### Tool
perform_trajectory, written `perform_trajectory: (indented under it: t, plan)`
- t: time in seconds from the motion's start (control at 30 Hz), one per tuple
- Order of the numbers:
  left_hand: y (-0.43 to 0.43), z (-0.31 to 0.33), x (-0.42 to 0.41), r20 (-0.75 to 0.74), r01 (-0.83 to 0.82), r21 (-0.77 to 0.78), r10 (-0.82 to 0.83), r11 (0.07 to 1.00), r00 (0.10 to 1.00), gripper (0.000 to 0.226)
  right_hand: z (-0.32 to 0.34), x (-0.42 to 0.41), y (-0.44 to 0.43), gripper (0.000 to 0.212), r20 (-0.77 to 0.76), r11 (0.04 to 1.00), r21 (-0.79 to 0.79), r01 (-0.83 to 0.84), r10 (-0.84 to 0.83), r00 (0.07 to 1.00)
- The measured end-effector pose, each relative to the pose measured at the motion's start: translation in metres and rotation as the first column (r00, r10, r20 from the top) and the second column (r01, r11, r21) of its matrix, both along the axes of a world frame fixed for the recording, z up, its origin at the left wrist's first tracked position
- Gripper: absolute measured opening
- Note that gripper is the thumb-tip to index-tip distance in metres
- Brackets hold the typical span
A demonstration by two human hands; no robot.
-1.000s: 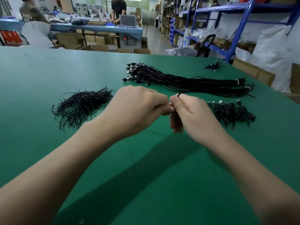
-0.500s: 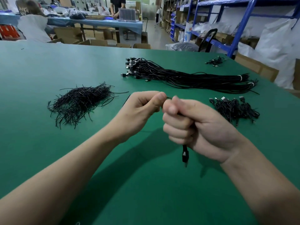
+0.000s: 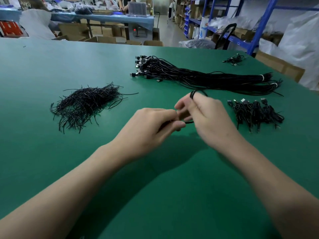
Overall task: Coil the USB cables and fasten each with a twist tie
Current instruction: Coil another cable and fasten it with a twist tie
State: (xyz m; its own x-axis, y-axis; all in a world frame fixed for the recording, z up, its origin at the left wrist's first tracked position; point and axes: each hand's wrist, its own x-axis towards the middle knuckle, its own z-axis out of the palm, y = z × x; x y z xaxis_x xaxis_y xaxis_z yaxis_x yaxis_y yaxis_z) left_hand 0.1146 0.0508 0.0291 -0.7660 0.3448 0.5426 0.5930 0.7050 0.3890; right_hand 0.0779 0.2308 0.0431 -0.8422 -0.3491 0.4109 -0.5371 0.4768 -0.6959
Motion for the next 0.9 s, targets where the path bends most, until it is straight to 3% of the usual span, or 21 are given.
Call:
perform_trajectory:
  t: [0.07, 0.13, 0.2, 0.27, 0.37, 0.43, 0.5, 0.63, 0.7, 0.8, 0.9]
  plan:
    - [-0.008, 0.005, -0.003, -0.044, -0.009, 0.042, 0.011, 0.999, 0.999, 0.036, -0.007, 0.002, 0.001, 0.037, 0.076, 0.996, 0.072, -0.052, 0.047, 0.996]
    - [-0.013, 0.009, -0.006, -0.062, -0.015, 0.128, 0.023, 0.992, 0.998, 0.036, -0.012, 0.004, -0.001, 0.053, 0.235, 0.983, 0.001, -0.185, 0.18, 0.955]
    - [-0.017, 0.008, -0.009, -0.027, 0.001, 0.242, 0.006, 0.97, 1.0, 0.034, -0.016, 0.008, -0.004, 0.067, 0.438, 0.927, -0.202, -0.317, 0.375, 0.817]
    - [-0.018, 0.005, -0.012, 0.058, 0.025, 0.363, -0.049, 0.931, 0.997, 0.032, -0.017, 0.012, -0.005, 0.062, 0.541, 0.819, -0.444, -0.364, 0.568, 0.62]
    - [-0.016, -0.004, -0.017, 0.127, 0.014, 0.507, -0.091, 0.862, 0.988, 0.031, -0.018, 0.016, -0.004, 0.041, 0.496, 0.625, -0.705, -0.336, 0.773, 0.396]
    - [-0.012, -0.012, -0.018, 0.153, -0.005, 0.519, -0.088, 0.854, 0.984, 0.032, -0.018, 0.018, -0.004, 0.035, 0.433, 0.536, -0.794, -0.287, 0.83, 0.351]
    - [-0.003, -0.021, -0.015, 0.196, -0.006, 0.499, -0.106, 0.867, 0.975, 0.03, -0.014, 0.018, -0.006, 0.032, 0.366, 0.468, -0.858, -0.213, 0.847, 0.385]
    - [0.014, -0.035, -0.005, 0.247, 0.015, 0.302, -0.093, 0.953, 0.964, 0.027, -0.001, 0.012, -0.012, 0.028, 0.298, 0.422, -0.904, -0.064, 0.73, 0.615]
    - [0.019, -0.034, -0.002, 0.227, 0.045, 0.189, -0.088, 0.981, 0.97, 0.03, 0.003, 0.004, -0.012, 0.03, 0.33, 0.51, -0.86, -0.02, 0.585, 0.741]
    - [0.019, -0.03, 0.0, 0.187, 0.047, 0.079, -0.061, 0.996, 0.98, 0.018, 0.003, -0.004, -0.013, 0.033, 0.29, 0.735, -0.678, -0.006, 0.275, 0.917]
    - [0.012, -0.026, 0.001, 0.091, -0.026, -0.056, 0.031, 0.998, 0.995, 0.022, -0.004, -0.007, -0.016, 0.034, 0.158, 0.914, -0.406, -0.013, 0.084, 0.984]
